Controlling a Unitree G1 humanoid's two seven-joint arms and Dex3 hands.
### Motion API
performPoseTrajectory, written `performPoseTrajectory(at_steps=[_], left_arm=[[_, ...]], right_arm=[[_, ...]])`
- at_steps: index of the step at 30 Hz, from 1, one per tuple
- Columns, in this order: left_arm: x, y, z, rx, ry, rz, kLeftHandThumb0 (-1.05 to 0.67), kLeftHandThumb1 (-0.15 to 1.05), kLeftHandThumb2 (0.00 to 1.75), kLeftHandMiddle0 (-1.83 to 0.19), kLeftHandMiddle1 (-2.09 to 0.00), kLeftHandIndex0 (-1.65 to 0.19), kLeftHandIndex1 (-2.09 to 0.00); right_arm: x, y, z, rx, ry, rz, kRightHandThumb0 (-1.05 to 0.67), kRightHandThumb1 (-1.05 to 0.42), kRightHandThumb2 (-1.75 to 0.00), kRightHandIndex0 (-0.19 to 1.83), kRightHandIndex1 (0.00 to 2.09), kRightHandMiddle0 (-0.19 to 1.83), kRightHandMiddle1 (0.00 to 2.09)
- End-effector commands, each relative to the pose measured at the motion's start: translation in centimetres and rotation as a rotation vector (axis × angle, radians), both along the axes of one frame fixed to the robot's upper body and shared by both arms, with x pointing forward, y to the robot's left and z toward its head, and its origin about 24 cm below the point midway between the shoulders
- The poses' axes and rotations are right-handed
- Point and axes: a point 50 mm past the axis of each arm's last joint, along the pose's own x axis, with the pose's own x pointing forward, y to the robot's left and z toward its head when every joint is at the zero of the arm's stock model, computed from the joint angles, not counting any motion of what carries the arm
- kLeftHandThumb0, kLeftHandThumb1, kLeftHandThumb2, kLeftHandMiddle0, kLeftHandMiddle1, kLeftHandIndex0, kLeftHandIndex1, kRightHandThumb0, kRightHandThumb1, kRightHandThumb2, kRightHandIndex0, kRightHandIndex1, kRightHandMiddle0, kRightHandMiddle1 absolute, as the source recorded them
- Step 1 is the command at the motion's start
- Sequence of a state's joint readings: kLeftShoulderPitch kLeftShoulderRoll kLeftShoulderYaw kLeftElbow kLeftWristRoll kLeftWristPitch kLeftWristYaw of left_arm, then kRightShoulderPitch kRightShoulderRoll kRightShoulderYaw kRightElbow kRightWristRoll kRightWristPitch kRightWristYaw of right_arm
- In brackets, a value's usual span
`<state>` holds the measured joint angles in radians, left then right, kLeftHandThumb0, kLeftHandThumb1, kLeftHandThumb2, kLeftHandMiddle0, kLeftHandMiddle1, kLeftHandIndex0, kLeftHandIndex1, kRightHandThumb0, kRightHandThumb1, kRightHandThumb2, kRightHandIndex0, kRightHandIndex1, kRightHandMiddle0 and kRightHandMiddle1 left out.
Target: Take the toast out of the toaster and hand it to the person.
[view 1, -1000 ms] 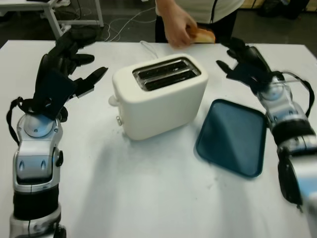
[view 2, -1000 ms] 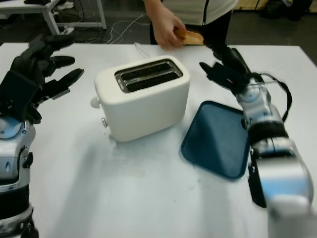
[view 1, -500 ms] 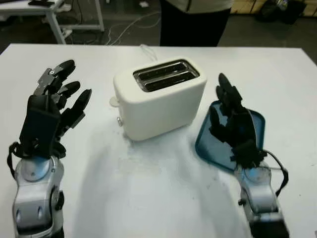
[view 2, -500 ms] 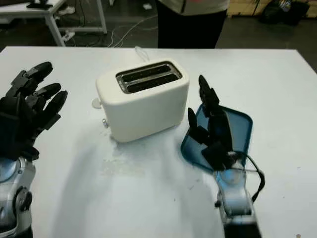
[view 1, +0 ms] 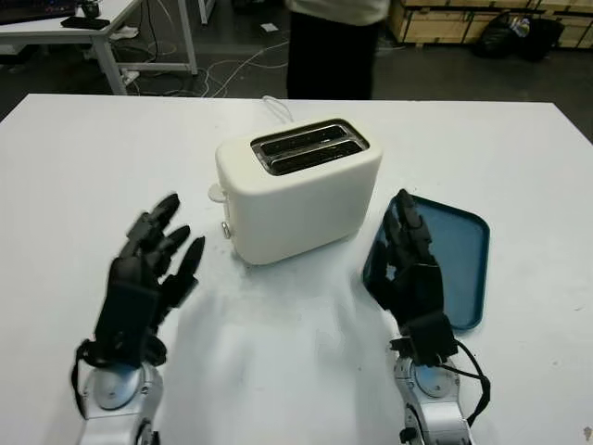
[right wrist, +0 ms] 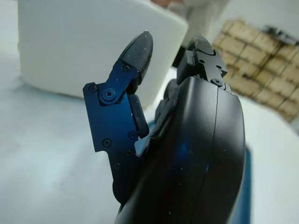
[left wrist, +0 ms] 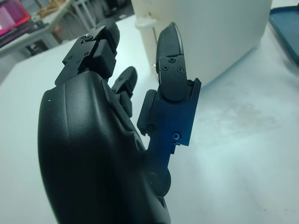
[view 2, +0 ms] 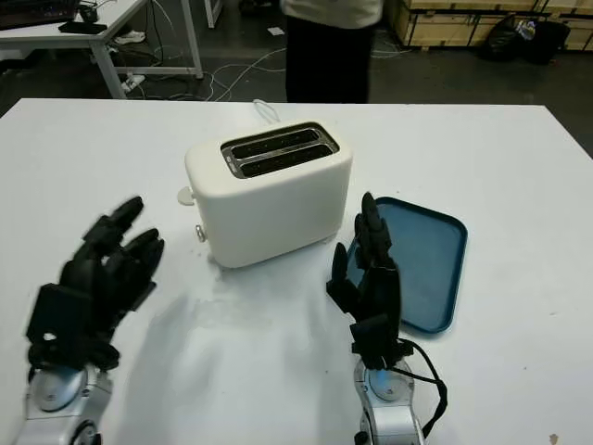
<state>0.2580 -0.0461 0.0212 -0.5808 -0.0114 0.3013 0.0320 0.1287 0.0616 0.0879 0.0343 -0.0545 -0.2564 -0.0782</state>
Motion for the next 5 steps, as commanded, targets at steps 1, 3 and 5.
performPoseTrajectory(at_steps=[1, 3, 5], left_arm=[[0.26, -0.16, 0.07, -0.024, -0.019, 0.013, -0.53, 0.92, 0.47, -0.17, -0.48, -0.30, -0.14], [0.40, -0.12, 0.03, -0.027, -0.023, 0.030, -0.53, 0.92, 0.47, -0.17, -0.46, -0.30, -0.12], [0.56, -0.09, -0.04, -0.038, -0.029, 0.046, -0.53, 0.92, 0.46, -0.18, -0.45, -0.31, -0.12]], right_arm=[[0.40, 0.40, -0.27, 0.054, 0.046, -0.016, -0.49, -0.92, -0.87, 0.00, 0.00, 0.00, 0.00], [0.48, 0.33, -0.31, 0.052, 0.062, -0.018, -0.48, -0.92, -0.87, 0.00, 0.00, 0.00, 0.00], [0.62, 0.24, -0.21, 0.048, 0.060, -0.020, -0.48, -0.92, -0.88, 0.00, 0.00, 0.00, 0.00]])
